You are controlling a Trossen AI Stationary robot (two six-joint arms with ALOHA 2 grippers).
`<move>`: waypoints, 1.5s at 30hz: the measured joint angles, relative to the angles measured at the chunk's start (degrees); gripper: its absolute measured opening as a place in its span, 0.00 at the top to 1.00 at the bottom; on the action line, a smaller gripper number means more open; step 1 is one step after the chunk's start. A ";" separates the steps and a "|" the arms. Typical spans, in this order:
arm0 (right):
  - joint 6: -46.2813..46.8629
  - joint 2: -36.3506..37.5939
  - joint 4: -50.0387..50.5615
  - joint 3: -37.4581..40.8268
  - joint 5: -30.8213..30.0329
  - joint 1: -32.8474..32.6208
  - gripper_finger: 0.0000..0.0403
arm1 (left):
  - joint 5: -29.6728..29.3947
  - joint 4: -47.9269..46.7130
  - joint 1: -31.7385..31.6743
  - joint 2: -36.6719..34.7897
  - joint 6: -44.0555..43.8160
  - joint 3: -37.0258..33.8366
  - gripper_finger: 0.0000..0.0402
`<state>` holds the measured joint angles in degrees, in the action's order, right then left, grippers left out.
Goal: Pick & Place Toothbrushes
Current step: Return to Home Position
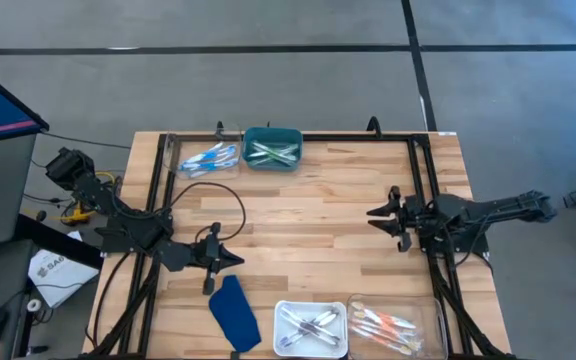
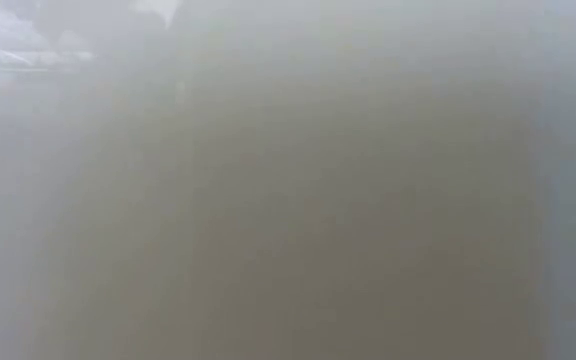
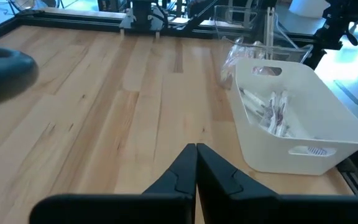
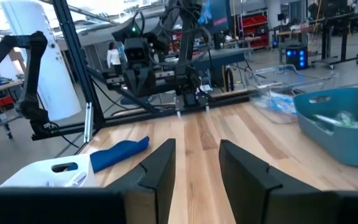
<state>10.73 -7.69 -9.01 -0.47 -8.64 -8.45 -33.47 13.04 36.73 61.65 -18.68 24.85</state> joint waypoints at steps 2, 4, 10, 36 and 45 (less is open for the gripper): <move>-0.51 1.43 1.32 0.00 -0.29 -0.02 0.71 | 0.00 0.86 -0.02 0.02 -0.06 -0.84 1.00; -0.81 2.61 2.57 0.00 -1.55 -0.04 0.71 | 0.02 1.98 -0.04 0.02 -0.02 -1.59 1.00; 7.63 3.27 4.33 0.02 -3.45 -0.05 0.71 | 0.06 3.96 -0.85 -0.20 3.43 -1.80 1.00; 16.30 3.27 4.32 0.09 -3.43 -0.15 0.71 | 5.92 -0.33 -11.03 -19.64 19.46 -1.83 1.00; 16.30 3.27 4.32 0.09 -3.43 -0.15 0.71 | 5.84 -2.11 -11.30 -34.17 20.39 -8.82 1.00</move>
<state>27.03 -4.43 -4.69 -0.38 -12.08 -8.60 -27.63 10.93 25.43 27.48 1.72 16.03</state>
